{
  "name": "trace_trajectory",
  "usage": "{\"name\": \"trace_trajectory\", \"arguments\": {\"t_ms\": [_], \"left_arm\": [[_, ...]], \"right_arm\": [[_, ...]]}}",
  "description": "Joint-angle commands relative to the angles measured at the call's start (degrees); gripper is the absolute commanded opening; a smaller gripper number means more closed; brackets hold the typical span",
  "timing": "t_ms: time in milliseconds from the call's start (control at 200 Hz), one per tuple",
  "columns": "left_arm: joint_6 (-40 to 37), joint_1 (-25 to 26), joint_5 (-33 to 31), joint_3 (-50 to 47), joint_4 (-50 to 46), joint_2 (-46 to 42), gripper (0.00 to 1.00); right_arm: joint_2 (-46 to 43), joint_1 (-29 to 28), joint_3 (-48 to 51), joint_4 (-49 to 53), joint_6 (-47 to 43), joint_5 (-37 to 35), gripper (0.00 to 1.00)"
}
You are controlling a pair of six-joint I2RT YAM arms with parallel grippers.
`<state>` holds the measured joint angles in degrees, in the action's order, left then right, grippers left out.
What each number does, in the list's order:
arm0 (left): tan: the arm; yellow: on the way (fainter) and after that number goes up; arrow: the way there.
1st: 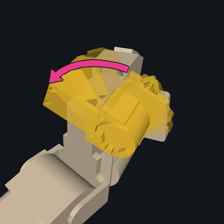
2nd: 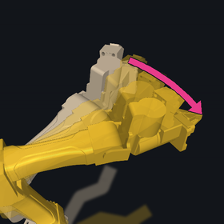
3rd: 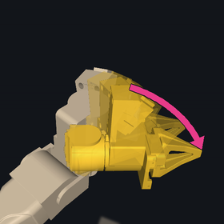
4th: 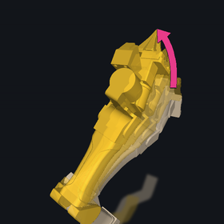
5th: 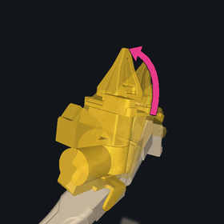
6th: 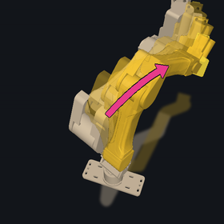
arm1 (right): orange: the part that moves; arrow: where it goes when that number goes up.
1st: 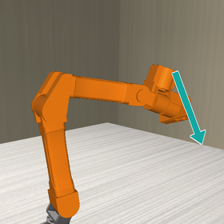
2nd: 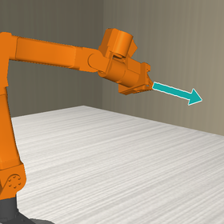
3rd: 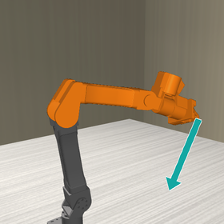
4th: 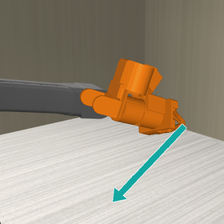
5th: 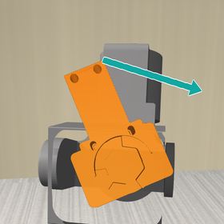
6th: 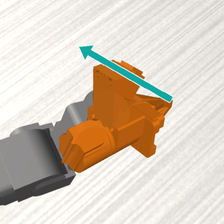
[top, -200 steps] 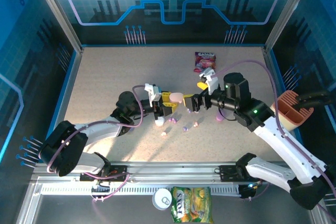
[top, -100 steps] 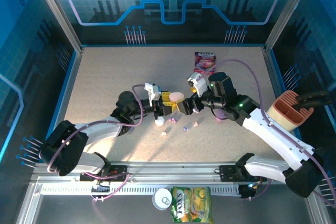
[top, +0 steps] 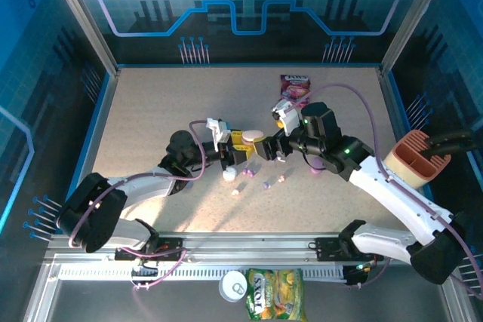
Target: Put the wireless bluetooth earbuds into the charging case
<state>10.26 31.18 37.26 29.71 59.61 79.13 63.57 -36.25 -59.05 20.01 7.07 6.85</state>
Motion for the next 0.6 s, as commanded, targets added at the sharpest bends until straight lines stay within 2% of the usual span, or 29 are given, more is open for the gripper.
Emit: {"name": "trace_trajectory", "arguments": {"t_ms": [0, 295, 595], "left_arm": [[-0.2, 0.2, 2.5, -0.4, 2.3, -1.1, 0.39], [-0.2, 0.2, 2.5, -0.9, 2.3, -1.5, 0.38], [-0.3, 0.2, 3.0, -0.8, 2.8, -1.3, 0.39]], "right_arm": [[0.5, 1.6, -2.2, -2.8, 1.6, -2.7, 0.96], [3.3, 2.4, -5.4, -2.9, 4.2, -1.0, 0.95], [-0.9, 2.6, -3.0, -4.9, 6.0, 3.3, 0.95]]}}
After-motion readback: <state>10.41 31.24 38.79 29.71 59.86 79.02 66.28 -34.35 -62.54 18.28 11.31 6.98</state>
